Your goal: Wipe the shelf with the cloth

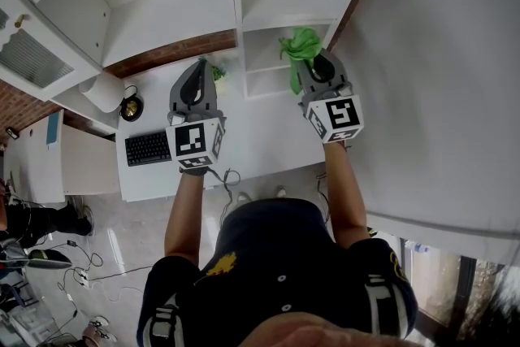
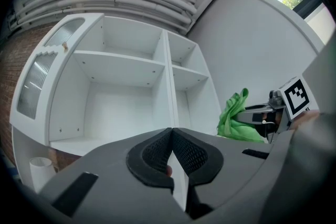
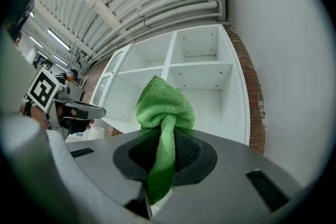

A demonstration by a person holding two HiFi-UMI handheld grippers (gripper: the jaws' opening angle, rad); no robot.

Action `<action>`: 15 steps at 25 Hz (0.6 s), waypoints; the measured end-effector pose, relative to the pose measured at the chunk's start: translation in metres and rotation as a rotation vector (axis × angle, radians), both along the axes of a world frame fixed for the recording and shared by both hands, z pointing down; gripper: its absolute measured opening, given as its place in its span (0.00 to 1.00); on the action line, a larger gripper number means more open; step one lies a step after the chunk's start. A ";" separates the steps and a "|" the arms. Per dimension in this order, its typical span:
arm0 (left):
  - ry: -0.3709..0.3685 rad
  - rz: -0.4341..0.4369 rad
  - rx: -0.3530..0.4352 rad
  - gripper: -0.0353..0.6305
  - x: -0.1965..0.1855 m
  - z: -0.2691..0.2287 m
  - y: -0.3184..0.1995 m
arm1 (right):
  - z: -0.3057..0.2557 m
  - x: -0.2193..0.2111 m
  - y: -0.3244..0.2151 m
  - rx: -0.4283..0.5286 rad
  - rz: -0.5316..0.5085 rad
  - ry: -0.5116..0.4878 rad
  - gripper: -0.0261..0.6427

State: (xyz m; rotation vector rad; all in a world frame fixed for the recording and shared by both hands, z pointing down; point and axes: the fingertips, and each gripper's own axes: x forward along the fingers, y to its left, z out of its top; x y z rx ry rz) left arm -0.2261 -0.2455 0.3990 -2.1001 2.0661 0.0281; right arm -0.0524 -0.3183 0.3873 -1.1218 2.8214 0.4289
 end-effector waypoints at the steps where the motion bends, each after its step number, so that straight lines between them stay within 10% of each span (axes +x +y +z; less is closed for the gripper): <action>1: 0.001 0.001 -0.001 0.08 0.000 0.000 0.000 | 0.000 0.000 0.000 0.000 -0.001 0.002 0.11; 15: 0.009 -0.016 -0.013 0.08 -0.008 0.004 -0.002 | 0.004 -0.001 0.000 -0.002 -0.006 -0.002 0.11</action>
